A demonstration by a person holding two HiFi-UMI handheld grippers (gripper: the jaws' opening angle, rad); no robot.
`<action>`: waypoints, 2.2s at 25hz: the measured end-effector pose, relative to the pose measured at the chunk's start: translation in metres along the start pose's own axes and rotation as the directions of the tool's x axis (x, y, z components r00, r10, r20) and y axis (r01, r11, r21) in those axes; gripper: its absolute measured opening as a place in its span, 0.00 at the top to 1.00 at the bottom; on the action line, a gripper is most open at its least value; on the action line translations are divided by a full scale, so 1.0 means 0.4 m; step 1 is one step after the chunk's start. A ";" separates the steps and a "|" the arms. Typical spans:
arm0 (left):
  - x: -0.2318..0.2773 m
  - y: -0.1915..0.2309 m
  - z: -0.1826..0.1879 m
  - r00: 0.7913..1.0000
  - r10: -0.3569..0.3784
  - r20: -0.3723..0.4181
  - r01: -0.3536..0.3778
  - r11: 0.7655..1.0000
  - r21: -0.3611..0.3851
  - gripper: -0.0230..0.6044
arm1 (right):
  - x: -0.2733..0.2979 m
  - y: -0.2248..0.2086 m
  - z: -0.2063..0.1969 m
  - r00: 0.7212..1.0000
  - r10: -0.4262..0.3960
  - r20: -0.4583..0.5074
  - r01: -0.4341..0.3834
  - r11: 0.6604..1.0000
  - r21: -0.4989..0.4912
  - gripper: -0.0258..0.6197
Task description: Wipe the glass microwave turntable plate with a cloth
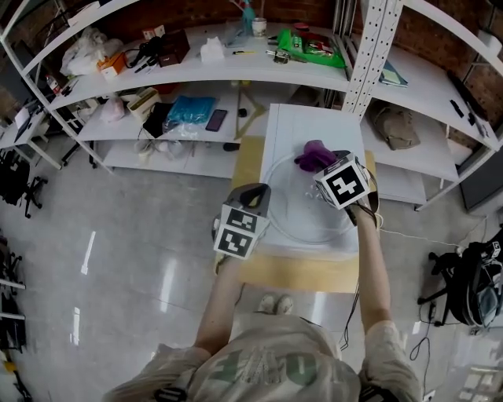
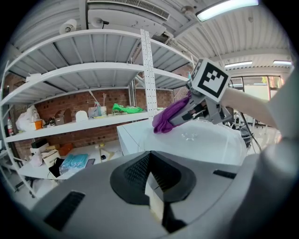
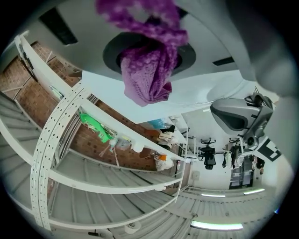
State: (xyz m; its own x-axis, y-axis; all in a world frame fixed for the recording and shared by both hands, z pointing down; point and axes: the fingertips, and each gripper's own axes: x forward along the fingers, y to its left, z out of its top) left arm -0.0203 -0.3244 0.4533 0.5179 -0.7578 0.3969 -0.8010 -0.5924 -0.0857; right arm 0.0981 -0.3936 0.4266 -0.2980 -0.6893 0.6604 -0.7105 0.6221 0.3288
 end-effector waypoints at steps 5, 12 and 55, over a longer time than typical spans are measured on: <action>-0.002 0.003 -0.001 1.000 -0.001 -0.005 0.001 1.000 -0.002 0.96 | -0.002 0.013 -0.003 1.000 0.016 0.008 -0.016 1.000 0.011 0.87; 0.004 0.002 -0.007 0.999 0.023 -0.045 -0.021 0.999 0.036 0.96 | -0.063 0.085 -0.021 0.998 0.055 0.011 -0.054 0.997 -0.051 0.87; 0.014 0.003 -0.015 0.999 0.022 -0.038 -0.021 0.999 0.030 0.96 | -0.225 0.090 -0.060 0.998 -0.006 0.059 0.007 1.000 -0.013 0.87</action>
State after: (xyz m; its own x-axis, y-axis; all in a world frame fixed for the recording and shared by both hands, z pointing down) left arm -0.0201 -0.3276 0.4609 0.4881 -0.7598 0.4295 -0.8026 -0.5841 -0.1211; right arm 0.1147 -0.3001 0.3952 -0.3303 -0.7137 0.6176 -0.7042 0.6221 0.3422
